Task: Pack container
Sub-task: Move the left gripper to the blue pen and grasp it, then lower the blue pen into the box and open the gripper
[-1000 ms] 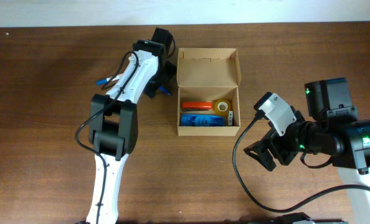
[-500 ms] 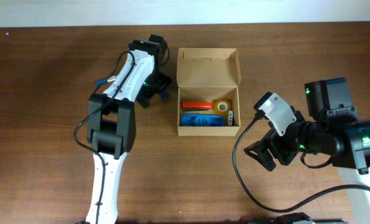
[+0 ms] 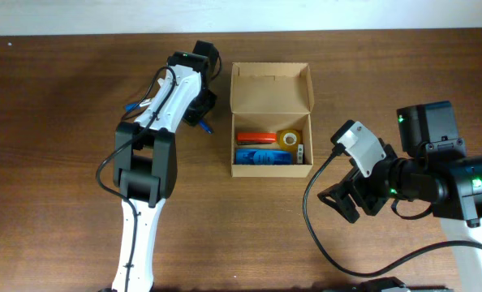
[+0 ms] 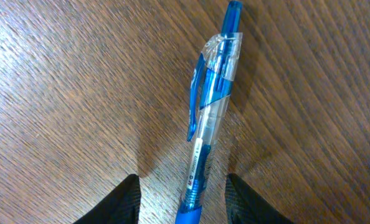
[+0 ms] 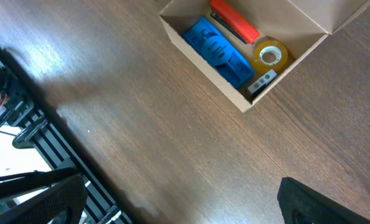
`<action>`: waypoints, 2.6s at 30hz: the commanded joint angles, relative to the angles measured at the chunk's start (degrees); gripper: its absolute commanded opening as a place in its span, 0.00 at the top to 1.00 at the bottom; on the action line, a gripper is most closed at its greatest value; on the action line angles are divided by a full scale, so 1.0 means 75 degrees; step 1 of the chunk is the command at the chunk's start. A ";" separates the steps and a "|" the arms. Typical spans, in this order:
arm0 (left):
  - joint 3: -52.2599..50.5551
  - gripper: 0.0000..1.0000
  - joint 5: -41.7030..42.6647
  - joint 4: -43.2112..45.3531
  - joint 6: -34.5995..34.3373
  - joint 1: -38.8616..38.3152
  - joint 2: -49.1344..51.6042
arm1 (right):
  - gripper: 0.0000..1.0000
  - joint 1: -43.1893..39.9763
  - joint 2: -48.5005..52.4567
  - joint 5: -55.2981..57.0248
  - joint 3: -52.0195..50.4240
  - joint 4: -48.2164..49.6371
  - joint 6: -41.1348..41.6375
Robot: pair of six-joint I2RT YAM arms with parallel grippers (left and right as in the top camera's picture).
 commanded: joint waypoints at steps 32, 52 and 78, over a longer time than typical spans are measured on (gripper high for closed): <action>0.0184 0.98 -0.0871 -0.0697 0.2215 -0.0551 -0.2119 | 0.01 -0.0009 -0.0023 -0.0073 -0.0026 -0.0003 0.0055; -0.0391 0.98 0.1638 0.0481 1.6722 -0.2719 -0.3063 | 0.01 -0.0009 -0.0023 -0.0073 -0.0026 -0.0003 0.0055; -0.1023 0.98 0.1638 0.1113 1.7401 -0.2489 -0.1682 | 0.01 -0.0009 -0.0023 -0.0073 -0.0026 -0.0003 0.0055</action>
